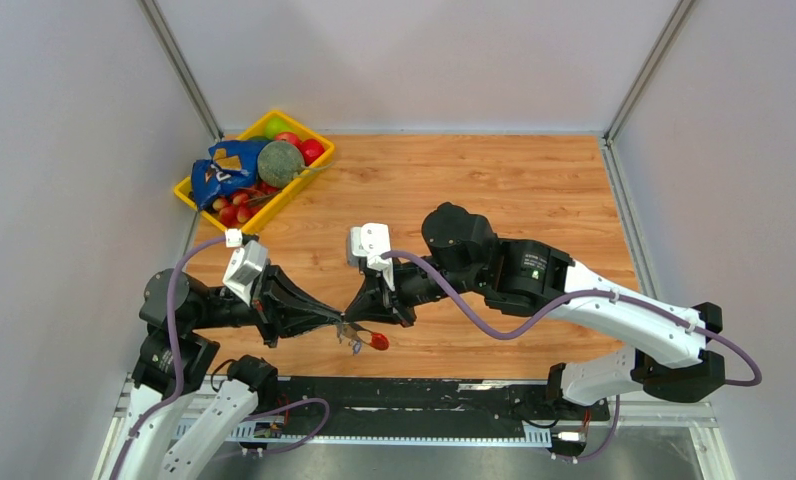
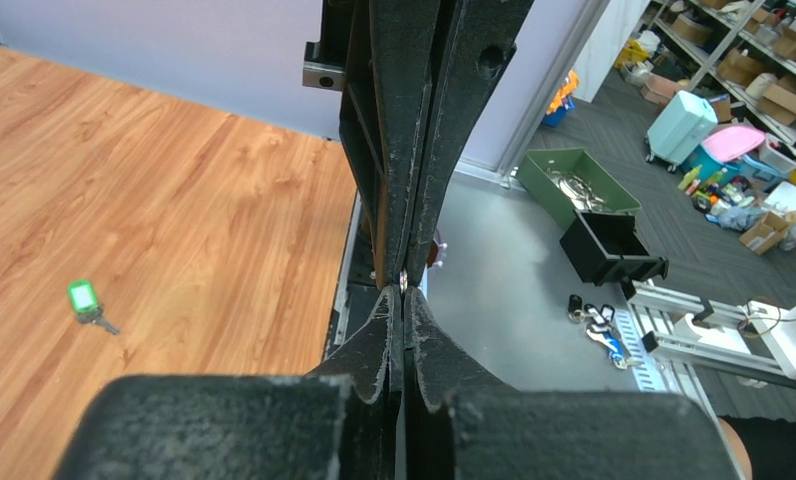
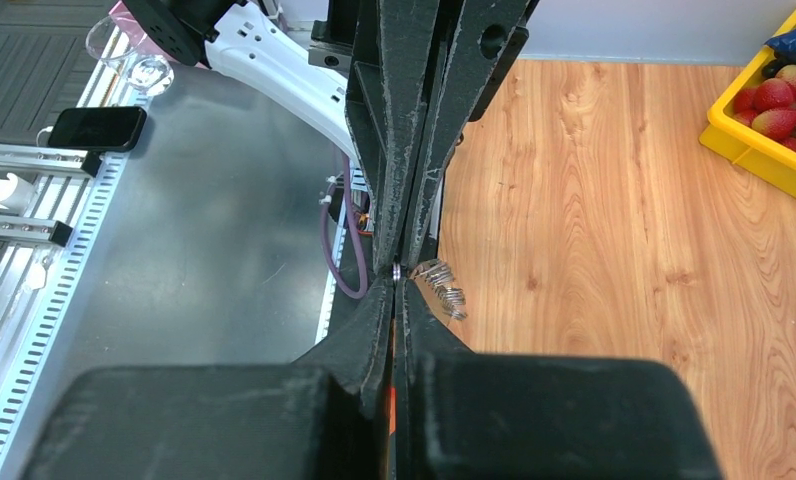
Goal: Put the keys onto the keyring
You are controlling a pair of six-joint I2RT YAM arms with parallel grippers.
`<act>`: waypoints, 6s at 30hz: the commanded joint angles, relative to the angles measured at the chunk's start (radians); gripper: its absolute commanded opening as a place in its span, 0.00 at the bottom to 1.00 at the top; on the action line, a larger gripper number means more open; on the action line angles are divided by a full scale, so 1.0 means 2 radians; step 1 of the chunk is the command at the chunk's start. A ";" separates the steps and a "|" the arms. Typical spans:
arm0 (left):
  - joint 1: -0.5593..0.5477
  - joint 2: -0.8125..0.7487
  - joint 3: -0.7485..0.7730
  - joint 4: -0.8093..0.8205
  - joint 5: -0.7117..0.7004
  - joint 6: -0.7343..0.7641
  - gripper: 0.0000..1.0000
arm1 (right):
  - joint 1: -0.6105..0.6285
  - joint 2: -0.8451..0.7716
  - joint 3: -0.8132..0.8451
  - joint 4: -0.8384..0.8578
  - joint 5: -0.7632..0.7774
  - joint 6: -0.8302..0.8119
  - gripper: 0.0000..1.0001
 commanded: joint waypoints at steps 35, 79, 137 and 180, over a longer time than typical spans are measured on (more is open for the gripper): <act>0.001 0.022 0.068 -0.047 -0.121 0.052 0.00 | 0.003 -0.123 -0.206 0.200 0.145 0.082 0.61; 0.001 0.044 0.107 -0.155 -0.112 0.126 0.00 | 0.047 -0.124 -0.133 0.144 0.214 0.022 0.00; 0.002 0.074 0.067 -0.120 -0.053 0.028 0.00 | 0.062 -0.125 -0.131 0.051 0.243 -0.029 0.00; -0.012 0.076 -0.106 -0.015 0.064 -0.151 0.00 | 0.071 -0.154 -0.232 0.068 0.298 -0.096 0.36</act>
